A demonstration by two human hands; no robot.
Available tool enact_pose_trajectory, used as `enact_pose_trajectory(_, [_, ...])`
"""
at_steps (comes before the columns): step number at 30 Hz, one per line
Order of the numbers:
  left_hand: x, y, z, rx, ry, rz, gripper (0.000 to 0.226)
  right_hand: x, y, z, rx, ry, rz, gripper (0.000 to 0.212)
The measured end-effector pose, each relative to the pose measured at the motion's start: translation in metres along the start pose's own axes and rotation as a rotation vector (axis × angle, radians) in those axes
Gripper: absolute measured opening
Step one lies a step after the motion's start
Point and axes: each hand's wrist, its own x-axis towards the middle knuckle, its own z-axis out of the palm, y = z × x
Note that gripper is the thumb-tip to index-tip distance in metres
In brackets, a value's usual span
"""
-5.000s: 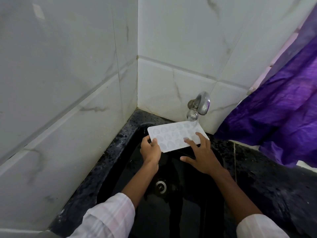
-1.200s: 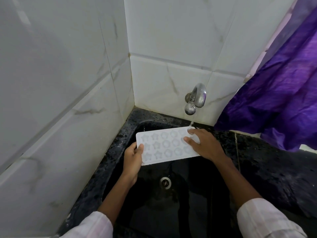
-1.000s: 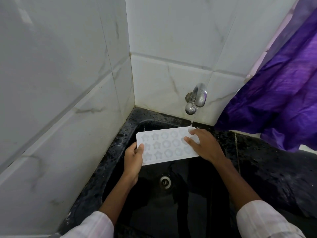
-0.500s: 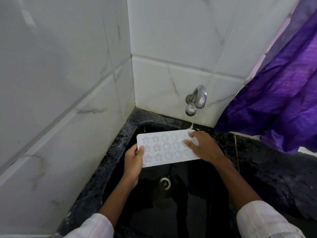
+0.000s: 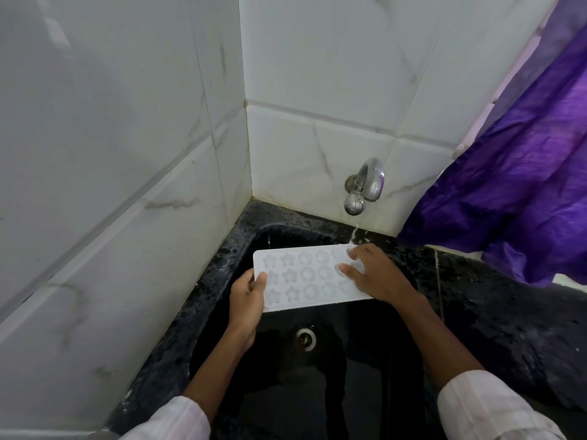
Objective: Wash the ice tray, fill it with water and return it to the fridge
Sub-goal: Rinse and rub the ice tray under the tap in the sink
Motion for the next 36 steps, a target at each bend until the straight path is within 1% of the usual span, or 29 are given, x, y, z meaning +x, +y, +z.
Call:
enact_pose_trajectory(9, [0.001,0.0,0.0,-0.03,0.012,-0.006,0.021,0.004,-0.004,0.0,-0.02,0.023,-0.029,0.056])
enact_pose_trajectory(13, [0.002,-0.002,-0.001,-0.048,0.02,-0.03,0.02,0.007,-0.004,-0.002,-0.031,-0.011,-0.028,0.054])
enact_pose_trajectory(15, [0.003,-0.004,0.0,-0.077,0.02,-0.05,0.02,0.007,-0.006,0.0,0.034,-0.008,-0.011,0.056])
enact_pose_trajectory(18, [0.005,-0.003,0.003,-0.106,0.039,-0.069,0.02,0.006,-0.007,0.002,0.194,0.077,0.019,0.066])
enact_pose_trajectory(21, [0.011,0.002,0.005,-0.133,0.07,-0.092,0.02,0.006,-0.004,0.001,0.251,0.131,0.039,0.065])
enact_pose_trajectory(24, [0.016,0.006,0.005,-0.147,0.081,-0.1,0.02,0.008,0.001,0.0,0.229,0.101,0.064,0.061])
enact_pose_trajectory(28, [0.018,0.009,0.005,-0.154,0.069,-0.096,0.02,0.008,0.001,0.0,0.166,0.091,0.025,0.043])
enact_pose_trajectory(31, [0.018,0.009,0.007,-0.139,0.063,-0.082,0.019,0.008,-0.002,0.001,0.137,0.065,0.03,0.035])
enact_pose_trajectory(33, [0.017,0.009,0.008,-0.135,0.062,-0.081,0.019,0.009,-0.003,0.0,0.108,0.042,0.047,0.036])
enact_pose_trajectory(36, [0.016,0.009,0.008,-0.131,0.062,-0.075,0.019,0.008,-0.003,-0.002,0.08,-0.005,0.068,0.047])
